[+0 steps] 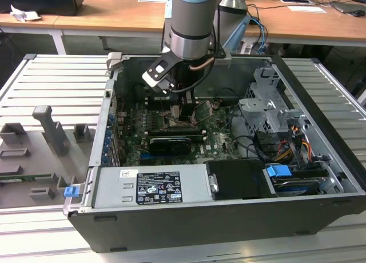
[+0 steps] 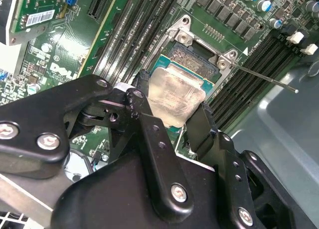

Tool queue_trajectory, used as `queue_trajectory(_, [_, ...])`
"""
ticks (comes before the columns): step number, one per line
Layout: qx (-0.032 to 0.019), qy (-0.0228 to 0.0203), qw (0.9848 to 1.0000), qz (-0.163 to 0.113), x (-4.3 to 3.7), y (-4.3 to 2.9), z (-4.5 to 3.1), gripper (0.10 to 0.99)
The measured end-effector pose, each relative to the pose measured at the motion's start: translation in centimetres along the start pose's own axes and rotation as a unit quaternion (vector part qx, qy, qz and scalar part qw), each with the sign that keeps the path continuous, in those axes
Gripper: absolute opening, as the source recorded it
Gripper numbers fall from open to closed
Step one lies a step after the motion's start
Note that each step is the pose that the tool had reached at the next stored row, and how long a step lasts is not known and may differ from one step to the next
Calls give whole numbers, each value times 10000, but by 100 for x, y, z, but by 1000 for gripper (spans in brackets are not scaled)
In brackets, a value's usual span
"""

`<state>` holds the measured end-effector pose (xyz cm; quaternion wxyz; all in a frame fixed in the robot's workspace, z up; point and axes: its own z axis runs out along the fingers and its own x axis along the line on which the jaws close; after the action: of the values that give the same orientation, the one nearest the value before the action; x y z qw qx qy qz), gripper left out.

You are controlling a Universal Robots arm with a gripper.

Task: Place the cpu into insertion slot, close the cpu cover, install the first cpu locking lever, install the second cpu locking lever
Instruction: 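Place the cpu into insertion slot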

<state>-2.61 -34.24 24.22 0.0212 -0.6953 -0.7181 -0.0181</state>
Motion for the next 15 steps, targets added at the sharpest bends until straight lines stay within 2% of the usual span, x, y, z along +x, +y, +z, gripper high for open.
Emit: queue_trajectory(15, [0,1,10000,0,-1,0,31,541])
